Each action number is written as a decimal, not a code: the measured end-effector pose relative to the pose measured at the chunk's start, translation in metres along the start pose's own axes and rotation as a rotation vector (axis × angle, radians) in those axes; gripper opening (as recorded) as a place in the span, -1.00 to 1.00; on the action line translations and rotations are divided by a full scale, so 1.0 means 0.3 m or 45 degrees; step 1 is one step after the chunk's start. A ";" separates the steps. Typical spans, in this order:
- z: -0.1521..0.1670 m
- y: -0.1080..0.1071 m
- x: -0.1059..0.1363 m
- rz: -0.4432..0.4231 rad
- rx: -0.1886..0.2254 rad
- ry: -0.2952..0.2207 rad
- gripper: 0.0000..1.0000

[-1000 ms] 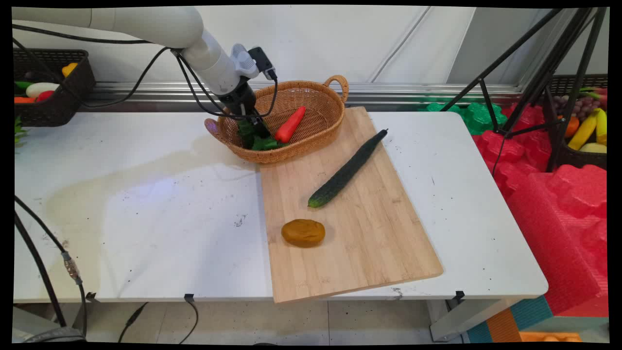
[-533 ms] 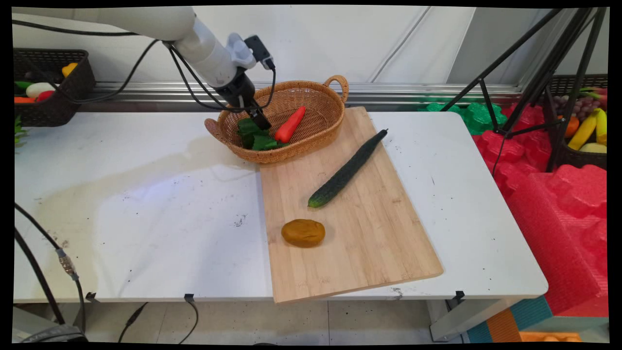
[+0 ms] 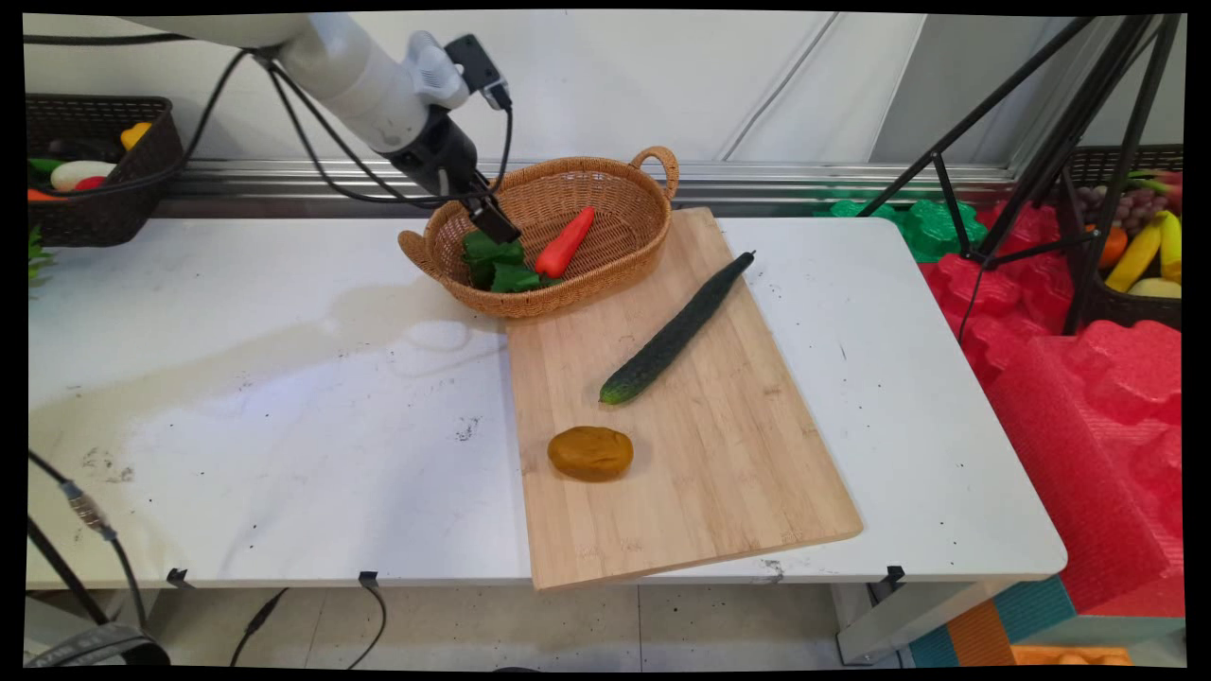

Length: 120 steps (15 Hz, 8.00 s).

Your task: Pick up the cucumber from the cutting board, then place the picked object in the vegetable basket

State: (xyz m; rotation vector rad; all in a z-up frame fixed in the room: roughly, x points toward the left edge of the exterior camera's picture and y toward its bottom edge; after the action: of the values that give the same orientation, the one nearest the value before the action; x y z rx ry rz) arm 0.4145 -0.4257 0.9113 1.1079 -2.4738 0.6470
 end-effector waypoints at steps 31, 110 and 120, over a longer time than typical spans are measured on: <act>-0.288 0.397 -0.021 0.106 -0.191 0.195 1.00; -0.169 0.045 0.044 0.248 0.038 0.007 -1.00; 0.075 -0.067 0.041 0.541 0.059 -0.013 -1.00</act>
State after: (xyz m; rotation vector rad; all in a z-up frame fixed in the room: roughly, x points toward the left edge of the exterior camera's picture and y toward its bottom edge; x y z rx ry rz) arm 0.4191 -0.4570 0.9039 0.5973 -2.7383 0.8184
